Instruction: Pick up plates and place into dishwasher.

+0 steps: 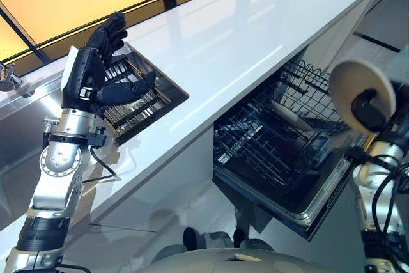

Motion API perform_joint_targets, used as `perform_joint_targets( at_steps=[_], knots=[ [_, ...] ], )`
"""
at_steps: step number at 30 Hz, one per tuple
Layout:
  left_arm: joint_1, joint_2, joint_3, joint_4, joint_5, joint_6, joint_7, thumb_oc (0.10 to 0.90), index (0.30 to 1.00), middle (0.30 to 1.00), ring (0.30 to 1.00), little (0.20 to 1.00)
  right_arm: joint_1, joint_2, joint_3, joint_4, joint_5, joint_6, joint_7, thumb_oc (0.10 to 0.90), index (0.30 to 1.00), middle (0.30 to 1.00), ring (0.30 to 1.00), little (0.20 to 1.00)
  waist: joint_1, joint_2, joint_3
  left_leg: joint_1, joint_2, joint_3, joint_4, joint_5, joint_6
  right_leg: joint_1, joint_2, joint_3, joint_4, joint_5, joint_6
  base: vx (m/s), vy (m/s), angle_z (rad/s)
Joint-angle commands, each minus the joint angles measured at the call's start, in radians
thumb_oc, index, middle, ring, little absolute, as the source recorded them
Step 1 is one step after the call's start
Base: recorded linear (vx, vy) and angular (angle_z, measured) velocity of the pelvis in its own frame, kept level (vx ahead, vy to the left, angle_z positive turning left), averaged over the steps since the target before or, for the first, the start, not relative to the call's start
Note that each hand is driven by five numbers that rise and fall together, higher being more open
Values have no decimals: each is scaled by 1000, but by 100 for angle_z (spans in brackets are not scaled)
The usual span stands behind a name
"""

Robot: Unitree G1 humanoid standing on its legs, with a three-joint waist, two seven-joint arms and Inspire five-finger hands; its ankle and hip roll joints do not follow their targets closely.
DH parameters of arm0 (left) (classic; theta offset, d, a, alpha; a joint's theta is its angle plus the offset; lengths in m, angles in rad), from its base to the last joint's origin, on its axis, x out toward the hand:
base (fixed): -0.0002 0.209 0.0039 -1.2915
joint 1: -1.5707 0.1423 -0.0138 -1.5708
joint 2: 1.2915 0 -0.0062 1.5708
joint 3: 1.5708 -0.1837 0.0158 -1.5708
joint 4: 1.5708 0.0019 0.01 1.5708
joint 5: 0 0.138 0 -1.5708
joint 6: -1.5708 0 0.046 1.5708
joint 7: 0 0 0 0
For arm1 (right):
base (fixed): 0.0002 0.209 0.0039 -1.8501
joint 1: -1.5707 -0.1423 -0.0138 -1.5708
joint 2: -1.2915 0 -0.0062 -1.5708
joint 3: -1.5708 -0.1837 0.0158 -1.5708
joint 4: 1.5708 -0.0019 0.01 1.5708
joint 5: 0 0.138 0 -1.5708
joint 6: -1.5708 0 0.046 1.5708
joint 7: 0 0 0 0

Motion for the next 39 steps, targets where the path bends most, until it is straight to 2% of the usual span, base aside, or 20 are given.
perform_joint_targets(
  at_steps=[1, 3, 6, 13, 17, 18, 27, 39],
  knots=[
    [-39, 6, 108, 30, -45, -126, 59, 800, 900, 900, 900, 900, -72, -17, 8, -61, 47, -67, 46, 100, 300, 300, 300, 200, 12, -14, -69, 72, -54, -3, 7, -129, 42, 5, 75, -32, 38, -33, -5, 0, 0, 0],
    [-16, -21, 115, 51, -64, -129, 39, 800, 900, 900, 900, 900, -56, 28, 32, -39, 118, -85, 82, 100, 300, 300, 300, 200, 15, -14, -66, 71, -54, -2, 7, -129, 42, 5, 73, -36, 37, -32, -6, 0, 0, 0],
    [-14, -40, 109, 72, -77, -116, 37, 800, 900, 900, 900, 900, -62, 50, 54, -15, 144, -92, 83, 100, 300, 300, 300, 200, 18, -13, -63, 72, -55, -3, 7, -129, 42, 8, 72, -40, 36, -31, -7, 0, 0, 0],
    [-25, -50, 76, 133, -66, -96, 60, 800, 900, 900, 900, 900, -96, 43, 121, 38, 108, -79, 63, 100, 300, 300, 300, 200, 29, -7, -56, 76, -55, -9, 7, -129, 40, 14, 67, -55, 36, -33, -6, 8, -3, 3],
    [-20, -47, 79, 135, -73, -91, 69, 800, 900, 900, 900, 900, -104, 37, 154, 55, 30, -69, 47, 100, 300, 300, 300, 200, 41, -6, -54, 75, -56, -15, 7, -127, 39, 16, 63, -66, 36, -35, -6, 22, -13, 12],
    [-21, -48, 75, 138, -73, -93, 73, 800, 900, 900, 900, 900, -109, 31, 173, 64, -20, -52, 27, 100, 300, 300, 300, 200, 45, -5, -52, 74, -56, -18, 7, -127, 39, 17, 62, -71, 36, -35, -6, 20, -13, 6],
    [-15, -50, 63, 135, -76, -86, 63, 800, 900, 900, 900, 900, -137, -2, 245, 143, -174, 40, -25, 100, 300, 300, 300, 200, 71, -2, -47, 70, -58, -37, 7, -123, 35, 24, 57, -95, 34, -41, -7, 16, -9, 6],
    [-8, -48, 55, 122, -86, -67, 20, 800, 900, 900, 900, 900, -173, -7, 316, 214, -219, 110, -49, 100, 300, 300, 300, 200, 111, 10, -31, 58, -62, -73, 7, -111, 29, 29, 48, -132, 37, -48, -11, 23, -17, 15]
  ],
)
